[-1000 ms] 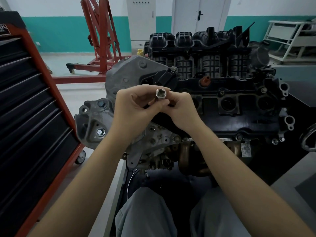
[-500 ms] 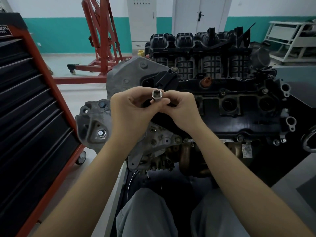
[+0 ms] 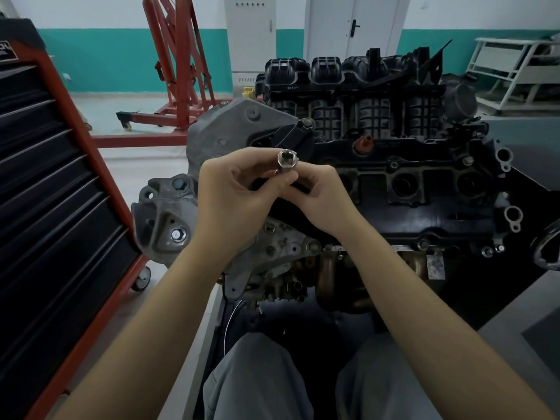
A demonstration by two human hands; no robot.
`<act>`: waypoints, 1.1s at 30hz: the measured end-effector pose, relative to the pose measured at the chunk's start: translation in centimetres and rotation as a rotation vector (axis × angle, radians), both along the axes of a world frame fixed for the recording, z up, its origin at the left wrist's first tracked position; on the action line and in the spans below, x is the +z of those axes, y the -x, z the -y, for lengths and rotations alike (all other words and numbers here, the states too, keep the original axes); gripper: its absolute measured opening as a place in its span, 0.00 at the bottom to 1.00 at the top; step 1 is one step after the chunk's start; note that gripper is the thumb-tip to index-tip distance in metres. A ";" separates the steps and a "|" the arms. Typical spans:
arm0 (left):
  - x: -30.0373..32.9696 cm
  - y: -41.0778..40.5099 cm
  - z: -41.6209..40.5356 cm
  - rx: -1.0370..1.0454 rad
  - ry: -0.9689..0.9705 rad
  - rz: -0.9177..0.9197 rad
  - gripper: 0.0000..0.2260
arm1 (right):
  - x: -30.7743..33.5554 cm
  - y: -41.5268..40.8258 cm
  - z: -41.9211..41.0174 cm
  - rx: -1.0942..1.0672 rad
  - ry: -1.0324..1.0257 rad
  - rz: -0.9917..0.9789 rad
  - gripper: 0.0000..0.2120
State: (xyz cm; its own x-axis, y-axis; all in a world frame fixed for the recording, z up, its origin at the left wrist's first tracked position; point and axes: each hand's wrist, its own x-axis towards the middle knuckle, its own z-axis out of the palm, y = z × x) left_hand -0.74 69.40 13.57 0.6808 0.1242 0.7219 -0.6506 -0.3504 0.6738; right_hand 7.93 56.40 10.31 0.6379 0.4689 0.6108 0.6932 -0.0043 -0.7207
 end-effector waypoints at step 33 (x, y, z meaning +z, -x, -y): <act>-0.5 -0.6 0.0 0.118 0.000 0.039 0.11 | -0.3 -0.5 -0.3 -0.015 -0.034 -0.028 0.08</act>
State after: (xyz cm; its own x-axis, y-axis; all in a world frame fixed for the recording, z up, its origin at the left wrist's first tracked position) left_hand -0.15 69.36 13.07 0.6330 0.2014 0.7475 -0.6305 -0.4262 0.6487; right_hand 8.46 56.68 10.04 0.6616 0.4384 0.6083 0.6731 0.0103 -0.7395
